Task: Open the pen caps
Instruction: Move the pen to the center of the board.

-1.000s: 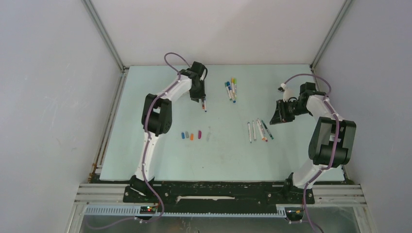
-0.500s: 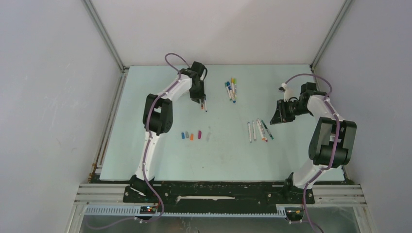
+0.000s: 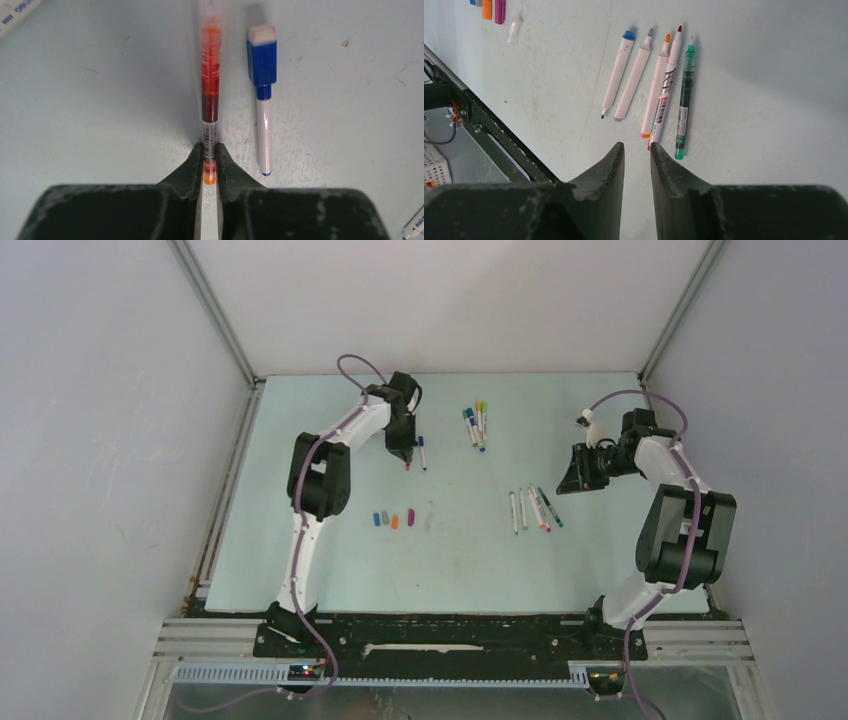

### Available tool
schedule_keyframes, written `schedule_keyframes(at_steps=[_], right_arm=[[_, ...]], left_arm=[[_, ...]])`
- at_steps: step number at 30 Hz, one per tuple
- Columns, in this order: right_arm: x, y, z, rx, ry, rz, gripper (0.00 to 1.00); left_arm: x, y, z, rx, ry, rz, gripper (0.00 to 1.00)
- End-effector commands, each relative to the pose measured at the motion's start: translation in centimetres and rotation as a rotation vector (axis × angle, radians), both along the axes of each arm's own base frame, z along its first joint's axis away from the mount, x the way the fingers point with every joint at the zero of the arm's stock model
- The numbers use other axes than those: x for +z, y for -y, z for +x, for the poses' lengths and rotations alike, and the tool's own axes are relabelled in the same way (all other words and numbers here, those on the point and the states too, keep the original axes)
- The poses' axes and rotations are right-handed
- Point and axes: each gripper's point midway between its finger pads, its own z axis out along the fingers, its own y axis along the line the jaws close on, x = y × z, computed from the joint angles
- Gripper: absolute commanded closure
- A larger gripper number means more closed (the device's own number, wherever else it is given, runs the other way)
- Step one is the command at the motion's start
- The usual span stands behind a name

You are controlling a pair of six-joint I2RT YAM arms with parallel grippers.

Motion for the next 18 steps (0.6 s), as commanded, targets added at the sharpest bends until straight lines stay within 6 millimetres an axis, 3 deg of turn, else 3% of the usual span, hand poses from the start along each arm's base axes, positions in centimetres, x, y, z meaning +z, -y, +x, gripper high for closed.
schedule_keyframes(at_steps=[1,7,12,18], right_arm=[[2.4,0.1,0.9,0.012,0.089,0.005,0.72],[2.6,0.3,0.9,0.007,0.094,0.009,0.72],[2.5,0.3,0.9,0.008,0.089,0.013,0.72],[2.5,0.2,0.9,0.009,0.089,0.015,0.72]], left_arm=[[-0.5,-1.8,-3.1,-0.042,-0.073,0.042,0.89],[-0.4,-3.5,-7.4,-0.03,-0.077,0.047,0.89],[-2.0,-4.7,-10.9,-0.012,-0.097,0.051,0.87],[-2.5,-4.9,-10.7,-0.007,-0.097,0.063,0.78]])
